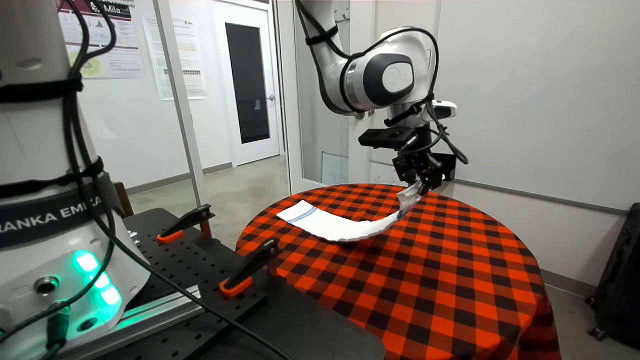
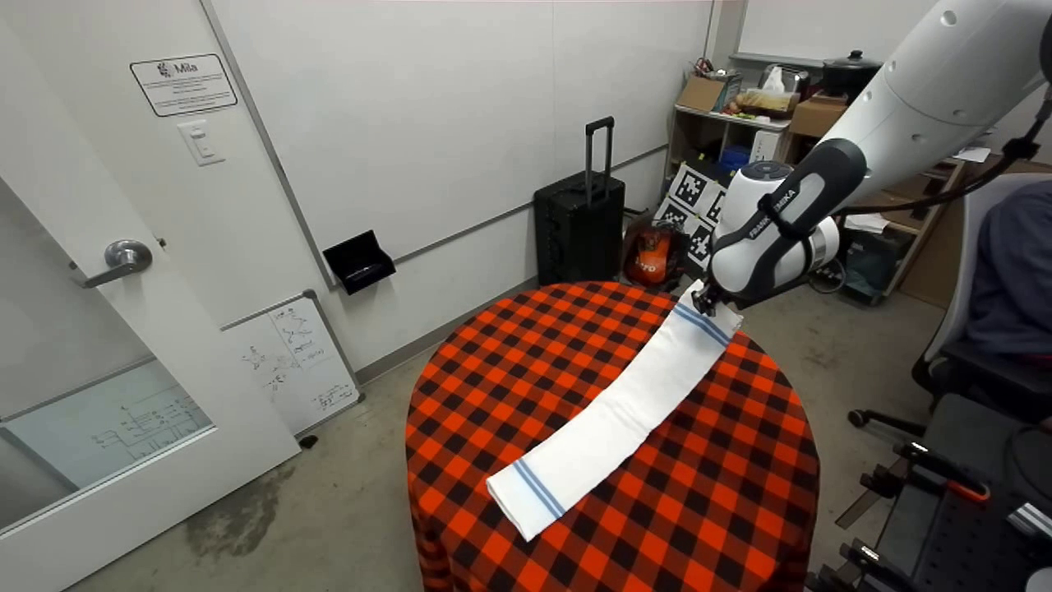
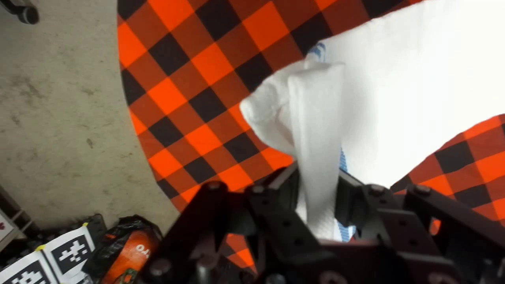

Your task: Fold the dishcloth four times

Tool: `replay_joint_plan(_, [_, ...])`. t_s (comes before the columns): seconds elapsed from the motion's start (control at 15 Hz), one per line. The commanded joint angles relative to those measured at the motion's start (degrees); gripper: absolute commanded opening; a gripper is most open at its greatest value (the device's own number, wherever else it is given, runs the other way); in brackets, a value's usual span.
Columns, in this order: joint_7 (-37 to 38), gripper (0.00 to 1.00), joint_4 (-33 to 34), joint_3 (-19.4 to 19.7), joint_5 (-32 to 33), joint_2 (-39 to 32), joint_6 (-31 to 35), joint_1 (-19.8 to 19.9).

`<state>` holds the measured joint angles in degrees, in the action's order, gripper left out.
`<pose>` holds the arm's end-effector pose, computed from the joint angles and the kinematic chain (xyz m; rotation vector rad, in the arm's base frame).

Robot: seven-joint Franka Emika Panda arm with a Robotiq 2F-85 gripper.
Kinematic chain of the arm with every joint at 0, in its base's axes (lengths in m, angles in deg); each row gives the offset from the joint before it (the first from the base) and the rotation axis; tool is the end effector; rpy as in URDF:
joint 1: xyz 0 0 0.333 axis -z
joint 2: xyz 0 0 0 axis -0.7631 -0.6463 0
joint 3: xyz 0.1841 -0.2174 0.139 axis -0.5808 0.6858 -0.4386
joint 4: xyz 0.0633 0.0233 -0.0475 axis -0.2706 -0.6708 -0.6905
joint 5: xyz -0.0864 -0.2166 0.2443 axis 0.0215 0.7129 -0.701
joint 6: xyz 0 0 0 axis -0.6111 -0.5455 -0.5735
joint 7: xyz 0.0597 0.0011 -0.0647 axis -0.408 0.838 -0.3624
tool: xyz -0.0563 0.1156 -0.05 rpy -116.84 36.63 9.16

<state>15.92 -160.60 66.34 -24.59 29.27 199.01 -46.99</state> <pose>0.5351 -0.1847 0.1690 2.9159 -0.5526 0.2546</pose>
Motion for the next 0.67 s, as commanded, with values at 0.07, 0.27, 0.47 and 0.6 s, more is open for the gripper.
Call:
replay_joint_plan(0.07, [5.9,0.03,-5.2,8.5,6.3,5.9,-0.3,-5.1])
replay_joint_plan(0.27, [8.8,0.03,-7.3,13.7,10.7,9.1,-0.7,-8.5])
replay_joint_plan(0.47, [13.6,0.03,-9.4,21.5,16.6,13.1,-1.0,-13.4])
replay_joint_plan(0.6, [17.1,0.03,-10.9,27.5,21.1,16.1,-1.5,-17.4])
